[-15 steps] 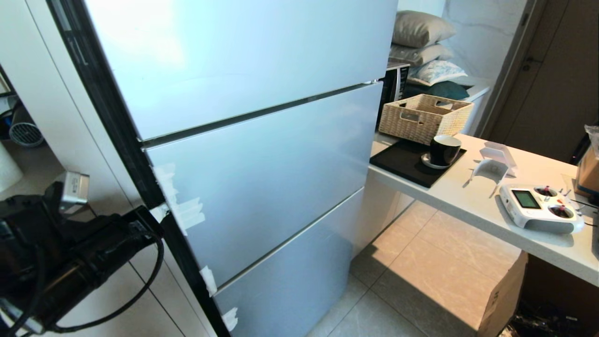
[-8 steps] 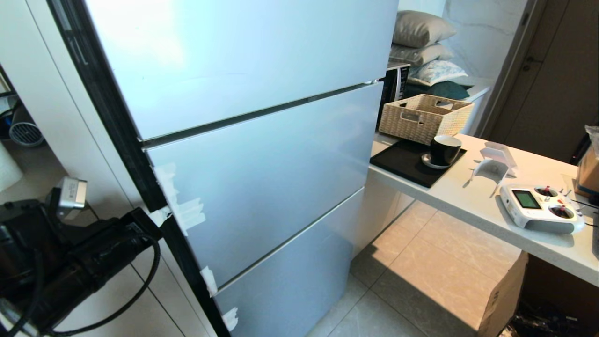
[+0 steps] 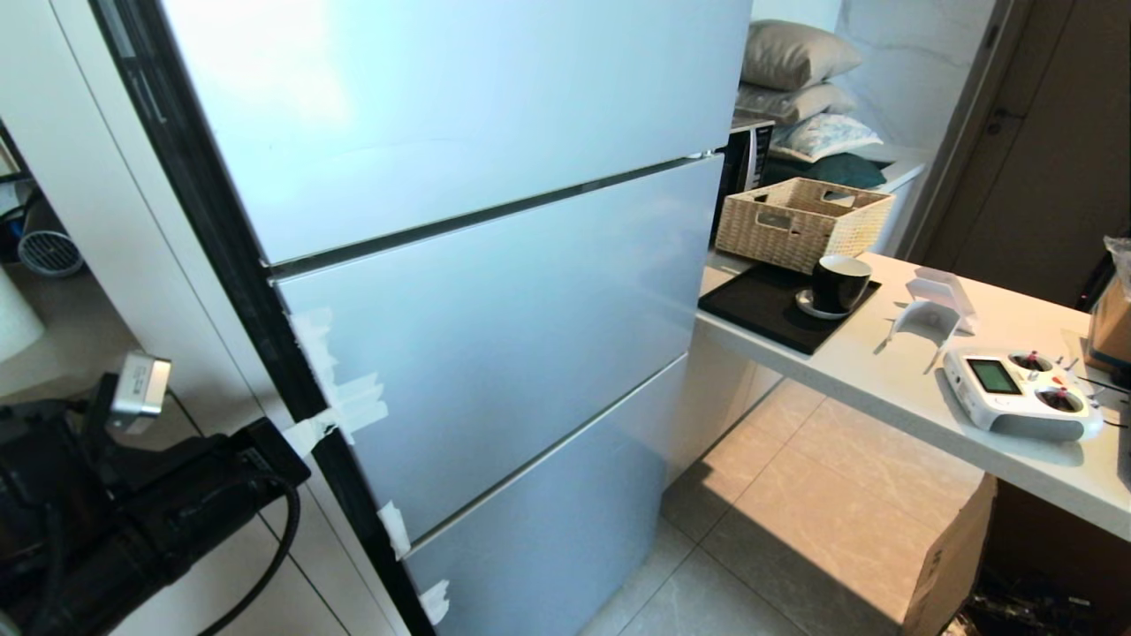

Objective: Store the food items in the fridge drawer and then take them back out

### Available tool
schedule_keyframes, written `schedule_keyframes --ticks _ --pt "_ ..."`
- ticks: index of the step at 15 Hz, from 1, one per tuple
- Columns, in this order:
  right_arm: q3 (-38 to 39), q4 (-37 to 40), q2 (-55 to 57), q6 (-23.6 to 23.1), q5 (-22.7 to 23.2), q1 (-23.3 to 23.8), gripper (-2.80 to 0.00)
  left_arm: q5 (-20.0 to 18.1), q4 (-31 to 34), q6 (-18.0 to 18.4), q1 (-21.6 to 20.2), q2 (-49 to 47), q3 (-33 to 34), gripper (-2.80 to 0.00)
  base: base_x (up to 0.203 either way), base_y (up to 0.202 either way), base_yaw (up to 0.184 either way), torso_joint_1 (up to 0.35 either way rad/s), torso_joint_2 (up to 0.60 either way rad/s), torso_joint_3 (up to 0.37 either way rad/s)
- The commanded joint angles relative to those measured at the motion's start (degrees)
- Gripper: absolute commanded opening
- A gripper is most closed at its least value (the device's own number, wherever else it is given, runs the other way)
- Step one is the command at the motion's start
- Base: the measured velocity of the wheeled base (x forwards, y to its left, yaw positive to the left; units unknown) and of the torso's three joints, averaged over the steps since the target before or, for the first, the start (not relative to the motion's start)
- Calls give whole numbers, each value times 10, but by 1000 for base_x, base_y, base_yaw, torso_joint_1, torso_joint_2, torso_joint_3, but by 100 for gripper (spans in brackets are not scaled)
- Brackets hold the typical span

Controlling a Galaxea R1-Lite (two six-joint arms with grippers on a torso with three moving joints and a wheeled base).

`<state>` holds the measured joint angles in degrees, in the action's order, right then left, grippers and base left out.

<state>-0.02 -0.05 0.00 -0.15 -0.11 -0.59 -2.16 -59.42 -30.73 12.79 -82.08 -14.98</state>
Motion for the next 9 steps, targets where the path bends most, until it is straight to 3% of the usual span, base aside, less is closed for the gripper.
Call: schedule_keyframes --ticks 1,3,5,9 --pt "0 0 1 0 0 0 -280 6 -4 2 6 4 1 -280 0 0 0 0 0 0" --pt "0 0 1 0 0 0 -280 33 -4 10 -1 18 4 -280 0 0 0 0 0 0" --pt "0 0 1 0 0 0 -280 66 -3 43 -24 38 6 -280 0 0 0 0 0 0" --pt "0 0 1 0 0 0 -280 67 -4 53 -51 14 3 -280 0 0 0 0 0 0"
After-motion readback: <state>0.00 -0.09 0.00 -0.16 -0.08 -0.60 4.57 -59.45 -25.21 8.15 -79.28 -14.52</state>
